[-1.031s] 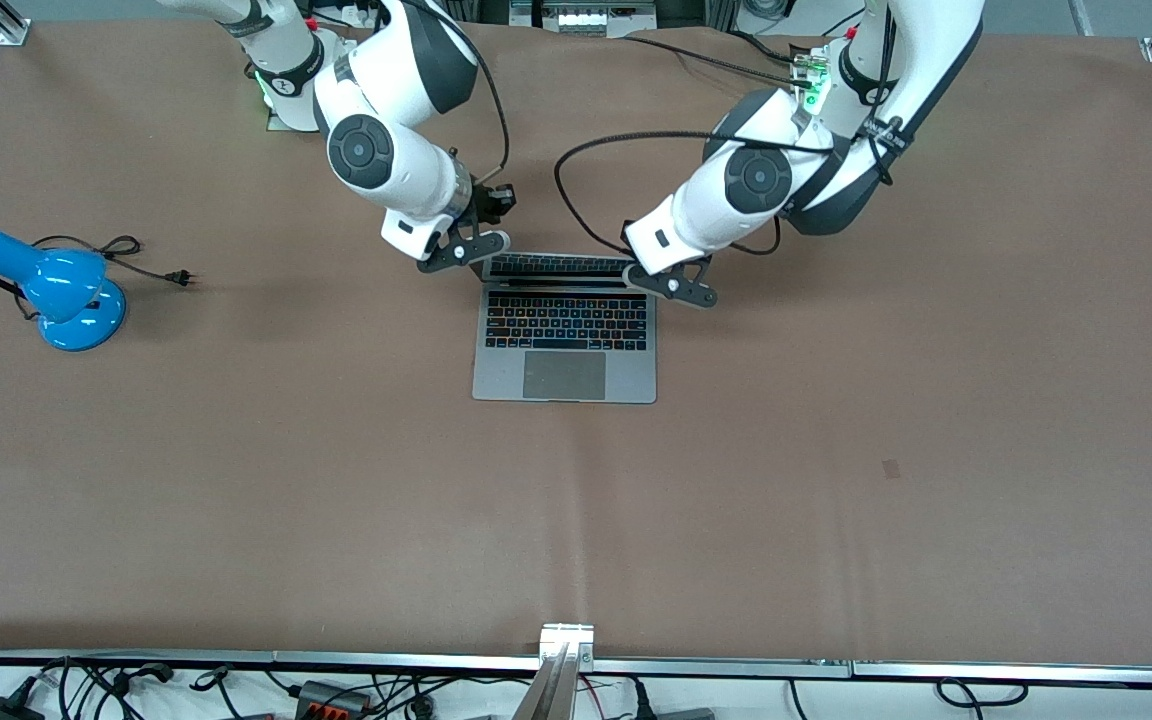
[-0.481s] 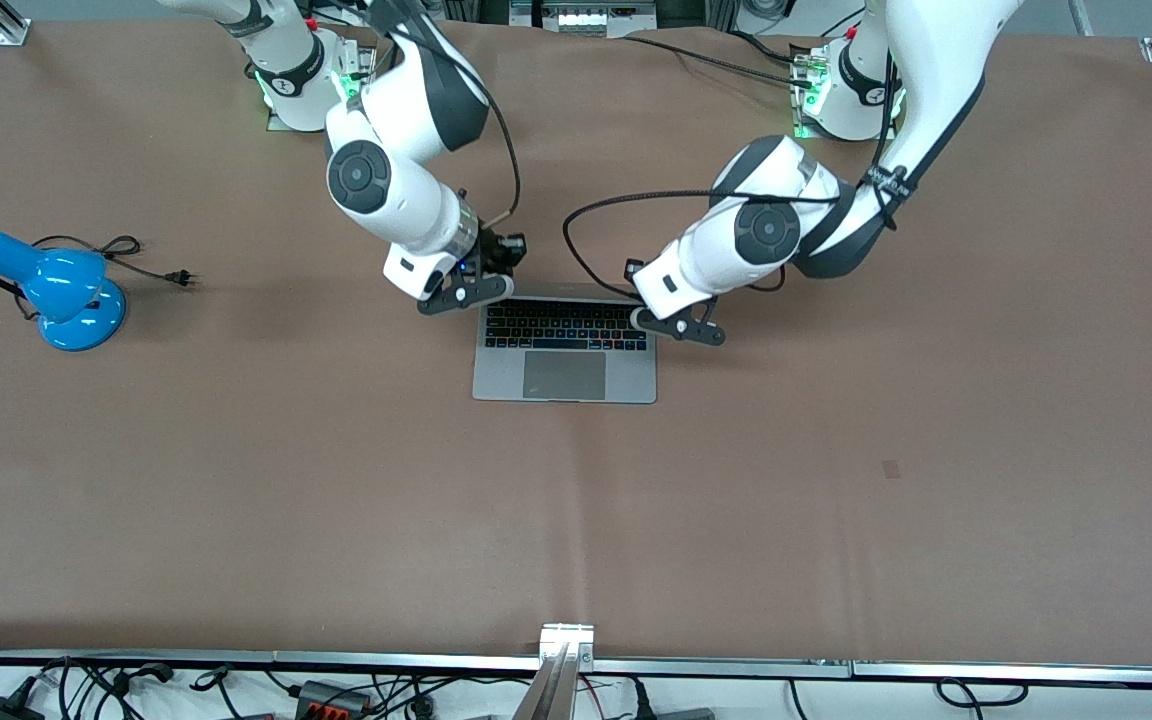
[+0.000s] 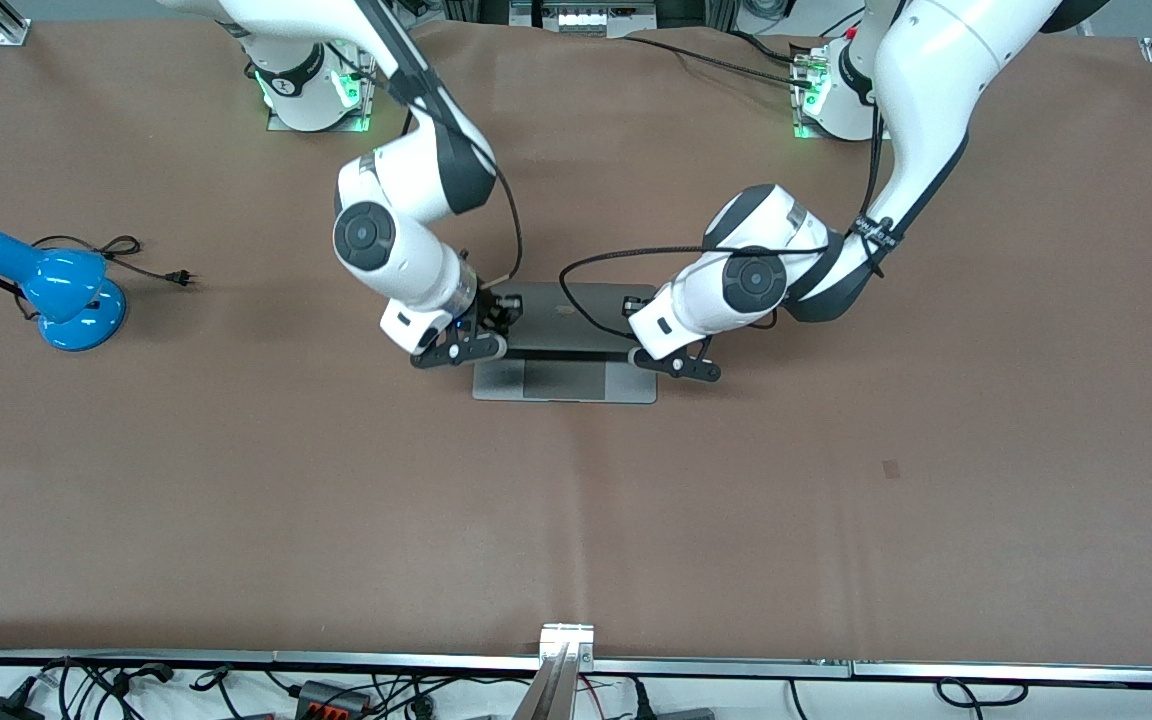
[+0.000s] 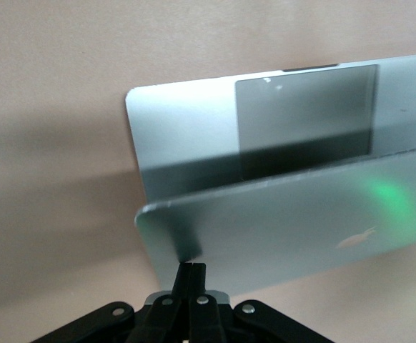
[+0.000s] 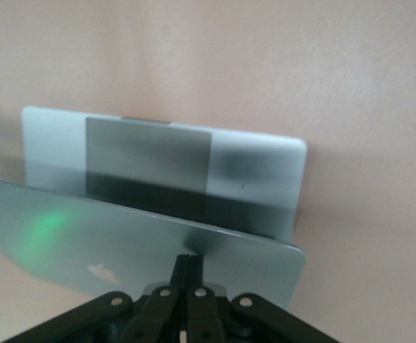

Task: Close laptop with both arms from behind
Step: 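Press the screen down with both grippers until the laptop lid shuts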

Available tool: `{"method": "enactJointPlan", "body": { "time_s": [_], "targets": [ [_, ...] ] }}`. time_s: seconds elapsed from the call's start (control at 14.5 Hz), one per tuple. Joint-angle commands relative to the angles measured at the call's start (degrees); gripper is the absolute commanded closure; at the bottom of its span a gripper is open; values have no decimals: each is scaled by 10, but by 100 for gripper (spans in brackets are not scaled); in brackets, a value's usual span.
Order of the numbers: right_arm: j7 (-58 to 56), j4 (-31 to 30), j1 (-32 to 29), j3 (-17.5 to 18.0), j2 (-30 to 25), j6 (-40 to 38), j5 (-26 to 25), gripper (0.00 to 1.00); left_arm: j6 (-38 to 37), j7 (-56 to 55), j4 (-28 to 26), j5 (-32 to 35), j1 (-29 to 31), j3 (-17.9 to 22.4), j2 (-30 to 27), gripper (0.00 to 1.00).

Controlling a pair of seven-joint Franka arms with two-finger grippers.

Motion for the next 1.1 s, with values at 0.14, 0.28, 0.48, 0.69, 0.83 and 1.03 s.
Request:
{"method": "enactJointPlan", "body": {
  "time_s": [0.14, 0.28, 0.48, 0.69, 0.83, 1.03],
  "targets": [
    [4, 68, -6, -7, 89, -2, -10, 100, -9, -13, 81, 42, -41, 32, 71, 100],
    [4, 72, -6, -7, 103, -2, -10, 100, -9, -14, 87, 42, -59, 47, 80, 100],
    [1, 75, -6, -7, 122, -2, -11, 100, 6, -16, 89, 40, -107, 92, 91, 100],
    [0, 75, -6, -7, 125, -2, -16, 100, 13, -12, 98, 43, -123, 113, 99, 100],
    [2, 75, -6, -7, 125, -2, -25, 100, 13, -13, 105, 43, -130, 116, 100, 100],
    [1, 75, -6, -7, 125, -2, -26, 100, 6, -14, 108, 43, -130, 119, 92, 100]
  ]
}}
